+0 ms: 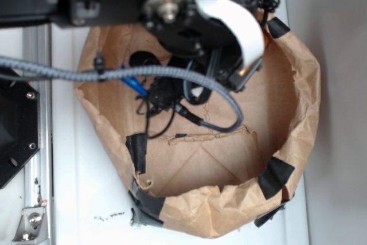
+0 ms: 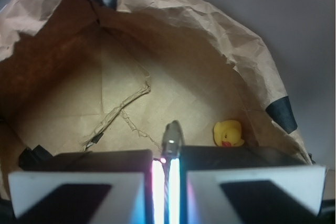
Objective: Grab the silver keys.
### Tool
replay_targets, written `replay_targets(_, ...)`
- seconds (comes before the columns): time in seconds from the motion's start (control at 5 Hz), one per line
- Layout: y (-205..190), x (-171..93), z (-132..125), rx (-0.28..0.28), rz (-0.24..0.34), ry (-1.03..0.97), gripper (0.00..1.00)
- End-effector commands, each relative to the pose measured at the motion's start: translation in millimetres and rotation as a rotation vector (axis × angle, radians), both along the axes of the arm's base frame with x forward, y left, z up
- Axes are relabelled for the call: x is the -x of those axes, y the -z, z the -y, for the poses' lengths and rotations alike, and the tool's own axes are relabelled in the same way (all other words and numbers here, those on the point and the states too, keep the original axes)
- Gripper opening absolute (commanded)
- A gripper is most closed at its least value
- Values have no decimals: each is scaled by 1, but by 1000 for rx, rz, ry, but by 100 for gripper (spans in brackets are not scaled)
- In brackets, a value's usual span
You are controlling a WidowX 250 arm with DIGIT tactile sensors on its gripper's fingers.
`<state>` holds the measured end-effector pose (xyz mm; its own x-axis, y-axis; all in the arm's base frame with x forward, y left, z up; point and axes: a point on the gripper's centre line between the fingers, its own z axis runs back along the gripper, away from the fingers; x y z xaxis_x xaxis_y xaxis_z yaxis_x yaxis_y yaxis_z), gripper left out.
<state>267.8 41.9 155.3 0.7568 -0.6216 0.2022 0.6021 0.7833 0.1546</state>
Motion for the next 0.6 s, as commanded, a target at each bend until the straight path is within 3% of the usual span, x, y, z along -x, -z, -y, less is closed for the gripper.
replay_targets(0.0, -10, -6, 4, -61, 22, -11, 0)
replay_targets(0.4, -4, -5, 9, -83, 25, 1, 0)
